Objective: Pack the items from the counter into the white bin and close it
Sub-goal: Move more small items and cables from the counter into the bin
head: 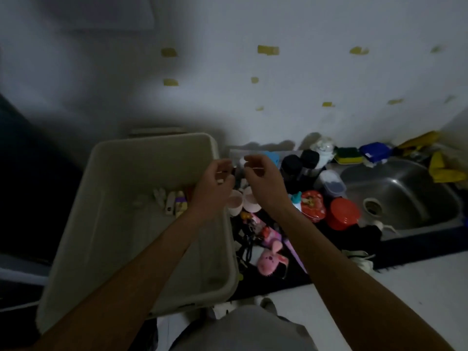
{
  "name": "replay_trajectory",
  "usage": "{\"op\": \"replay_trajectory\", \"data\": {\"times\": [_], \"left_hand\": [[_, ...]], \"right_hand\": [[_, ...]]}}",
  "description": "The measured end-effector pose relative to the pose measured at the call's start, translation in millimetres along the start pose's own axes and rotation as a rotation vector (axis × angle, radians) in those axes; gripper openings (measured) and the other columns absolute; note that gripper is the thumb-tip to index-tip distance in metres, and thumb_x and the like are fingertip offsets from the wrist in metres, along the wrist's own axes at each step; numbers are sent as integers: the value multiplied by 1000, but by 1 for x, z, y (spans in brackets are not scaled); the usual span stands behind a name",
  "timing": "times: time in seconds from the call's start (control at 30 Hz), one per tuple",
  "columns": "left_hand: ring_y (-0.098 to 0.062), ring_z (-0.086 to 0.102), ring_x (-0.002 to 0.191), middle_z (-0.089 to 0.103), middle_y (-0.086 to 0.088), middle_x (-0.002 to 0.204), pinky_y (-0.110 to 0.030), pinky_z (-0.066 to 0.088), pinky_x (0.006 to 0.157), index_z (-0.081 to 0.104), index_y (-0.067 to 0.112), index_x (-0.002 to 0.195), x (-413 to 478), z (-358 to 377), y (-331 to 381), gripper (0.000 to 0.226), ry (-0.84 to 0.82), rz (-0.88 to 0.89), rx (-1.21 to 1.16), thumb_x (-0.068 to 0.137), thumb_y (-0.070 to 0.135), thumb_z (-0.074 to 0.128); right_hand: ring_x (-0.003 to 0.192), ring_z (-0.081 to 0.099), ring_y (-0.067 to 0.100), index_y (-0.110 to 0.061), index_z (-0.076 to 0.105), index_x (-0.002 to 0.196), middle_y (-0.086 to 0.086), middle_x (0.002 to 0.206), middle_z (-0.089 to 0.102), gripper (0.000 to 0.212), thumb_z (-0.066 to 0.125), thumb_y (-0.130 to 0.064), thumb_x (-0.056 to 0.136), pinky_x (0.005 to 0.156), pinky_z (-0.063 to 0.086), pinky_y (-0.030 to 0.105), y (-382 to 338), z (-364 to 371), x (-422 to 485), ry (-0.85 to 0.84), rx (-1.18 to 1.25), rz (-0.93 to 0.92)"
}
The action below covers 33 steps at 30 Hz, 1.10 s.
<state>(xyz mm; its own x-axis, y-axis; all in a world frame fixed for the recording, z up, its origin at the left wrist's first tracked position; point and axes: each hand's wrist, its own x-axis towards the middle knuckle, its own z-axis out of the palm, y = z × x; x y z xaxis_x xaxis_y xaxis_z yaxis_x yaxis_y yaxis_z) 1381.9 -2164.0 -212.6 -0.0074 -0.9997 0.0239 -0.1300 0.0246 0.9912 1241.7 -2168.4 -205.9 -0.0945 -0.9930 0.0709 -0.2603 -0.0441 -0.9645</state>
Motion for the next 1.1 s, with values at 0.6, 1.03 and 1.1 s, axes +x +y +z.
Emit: {"op": "replay_trajectory", "data": {"times": [0.6, 1.03, 1.1], "left_hand": [[8, 56, 100, 59, 10, 116, -10, 49, 78, 54, 22, 118, -52, 160, -58, 29, -173, -250, 38, 95, 4, 51], [-7, 61, 100, 63, 17, 104, -23, 51, 86, 56, 38, 99, -91, 215, -133, 32, -114, -451, 134, 93, 7, 53], [-4, 62, 99, 65, 17, 103, -17, 50, 83, 57, 42, 95, -96, 221, -139, 38, -94, -477, 129, 92, 5, 54]], "right_hand": [[86, 60, -13, -20, 61, 111, -11, 103, 65, 24, 51, -5, 95, 71, 46, 2, 130, -130, -60, 44, 43, 339], [95, 63, 22, -8, 61, 117, 11, 109, 64, 37, 67, -18, 82, 78, 55, 34, 234, -156, -84, -110, -342, 501], [100, 62, 29, -8, 60, 120, 13, 111, 64, 48, 69, -33, 80, 82, 55, 44, 242, -154, -86, -109, -492, 513]]}}
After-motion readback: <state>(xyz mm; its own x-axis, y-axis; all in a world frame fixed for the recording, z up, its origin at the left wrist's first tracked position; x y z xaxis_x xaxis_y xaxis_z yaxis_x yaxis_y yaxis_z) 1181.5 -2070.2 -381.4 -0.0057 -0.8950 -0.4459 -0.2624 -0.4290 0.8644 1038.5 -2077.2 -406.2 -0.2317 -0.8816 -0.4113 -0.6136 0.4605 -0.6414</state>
